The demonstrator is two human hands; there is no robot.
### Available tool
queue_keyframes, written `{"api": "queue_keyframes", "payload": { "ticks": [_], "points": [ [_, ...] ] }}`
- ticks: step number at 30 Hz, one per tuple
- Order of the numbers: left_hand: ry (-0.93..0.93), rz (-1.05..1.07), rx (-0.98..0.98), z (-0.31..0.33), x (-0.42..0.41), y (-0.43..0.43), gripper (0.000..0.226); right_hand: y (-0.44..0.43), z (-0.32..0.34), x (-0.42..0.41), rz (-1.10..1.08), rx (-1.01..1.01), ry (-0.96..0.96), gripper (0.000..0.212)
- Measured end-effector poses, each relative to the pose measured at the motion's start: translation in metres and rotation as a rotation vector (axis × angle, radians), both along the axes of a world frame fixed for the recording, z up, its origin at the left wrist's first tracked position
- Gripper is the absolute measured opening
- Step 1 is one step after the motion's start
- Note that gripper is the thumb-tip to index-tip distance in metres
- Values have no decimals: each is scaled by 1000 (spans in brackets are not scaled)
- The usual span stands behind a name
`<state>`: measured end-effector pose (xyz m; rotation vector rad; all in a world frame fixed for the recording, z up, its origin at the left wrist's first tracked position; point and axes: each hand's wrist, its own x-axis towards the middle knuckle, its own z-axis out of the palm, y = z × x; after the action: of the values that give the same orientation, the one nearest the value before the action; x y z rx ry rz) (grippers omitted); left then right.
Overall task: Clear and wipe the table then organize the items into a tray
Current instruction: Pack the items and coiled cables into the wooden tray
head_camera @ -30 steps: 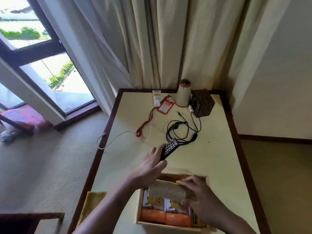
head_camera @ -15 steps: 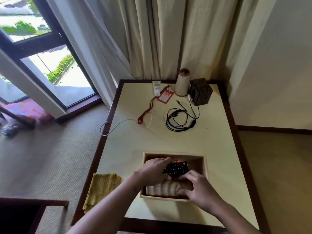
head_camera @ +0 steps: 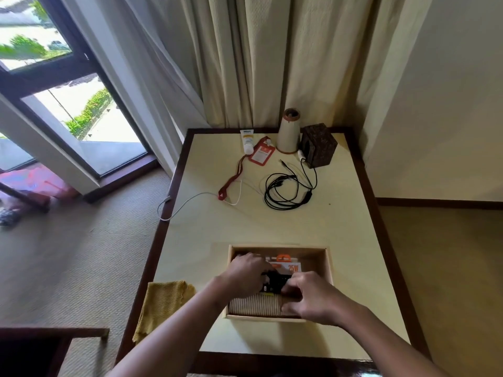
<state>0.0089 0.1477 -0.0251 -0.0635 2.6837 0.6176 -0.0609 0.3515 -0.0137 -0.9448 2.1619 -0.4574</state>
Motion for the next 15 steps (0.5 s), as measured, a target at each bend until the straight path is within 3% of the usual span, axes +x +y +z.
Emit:
{"api": "queue_keyframes", "payload": {
  "ticks": [4,7,15],
  "points": [
    [113,29,28,5,1,-4,25,-7,14,-22,-166,-109,-30,21],
    [177,96,133,21,-8,-14,26,-17,25,-46,-292,-210,-5,11],
    [450,326,200,44,-84,-77,20,-77,41,-131,-509,-393,110,12]
  ]
}}
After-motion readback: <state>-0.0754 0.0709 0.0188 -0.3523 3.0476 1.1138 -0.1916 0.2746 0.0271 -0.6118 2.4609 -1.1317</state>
